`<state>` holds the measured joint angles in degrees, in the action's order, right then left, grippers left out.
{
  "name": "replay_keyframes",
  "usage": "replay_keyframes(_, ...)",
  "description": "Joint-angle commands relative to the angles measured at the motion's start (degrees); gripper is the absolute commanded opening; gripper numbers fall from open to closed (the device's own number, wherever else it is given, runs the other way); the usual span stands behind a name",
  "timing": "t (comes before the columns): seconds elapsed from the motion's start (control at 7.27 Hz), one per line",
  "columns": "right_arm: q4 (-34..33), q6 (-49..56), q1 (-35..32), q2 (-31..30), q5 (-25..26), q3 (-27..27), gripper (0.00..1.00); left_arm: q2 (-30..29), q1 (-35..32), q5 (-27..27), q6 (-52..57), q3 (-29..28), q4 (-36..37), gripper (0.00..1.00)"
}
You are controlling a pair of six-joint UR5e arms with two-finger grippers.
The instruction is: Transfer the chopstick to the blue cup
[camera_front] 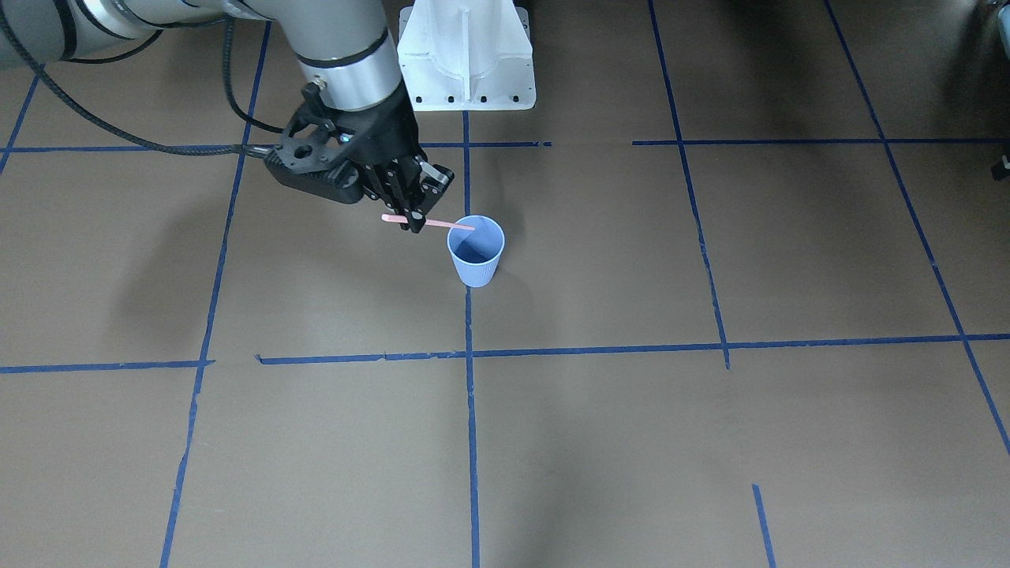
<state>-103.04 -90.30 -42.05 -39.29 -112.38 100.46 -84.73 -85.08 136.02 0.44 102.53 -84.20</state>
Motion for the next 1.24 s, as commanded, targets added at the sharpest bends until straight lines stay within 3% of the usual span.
replay_keyframes(0.0,0.1,-0.2,3.1,0.4,4.1,-1.4,0.00,0.0,0.1,0.0,0.0,0.1,0.0,1.00)
replay_keyframes(0.69,0.4,-0.5,8.5,-0.6,10.2,-2.4,0.04,0.0,0.1,-0.1,0.0,-0.1,0.0,1.00)
replay_keyframes(1.1,0.6,-0.5,9.2,-0.7,11.0,-2.6,0.45,-0.1,0.1,-0.2,-0.1,-0.1,0.0,1.00)
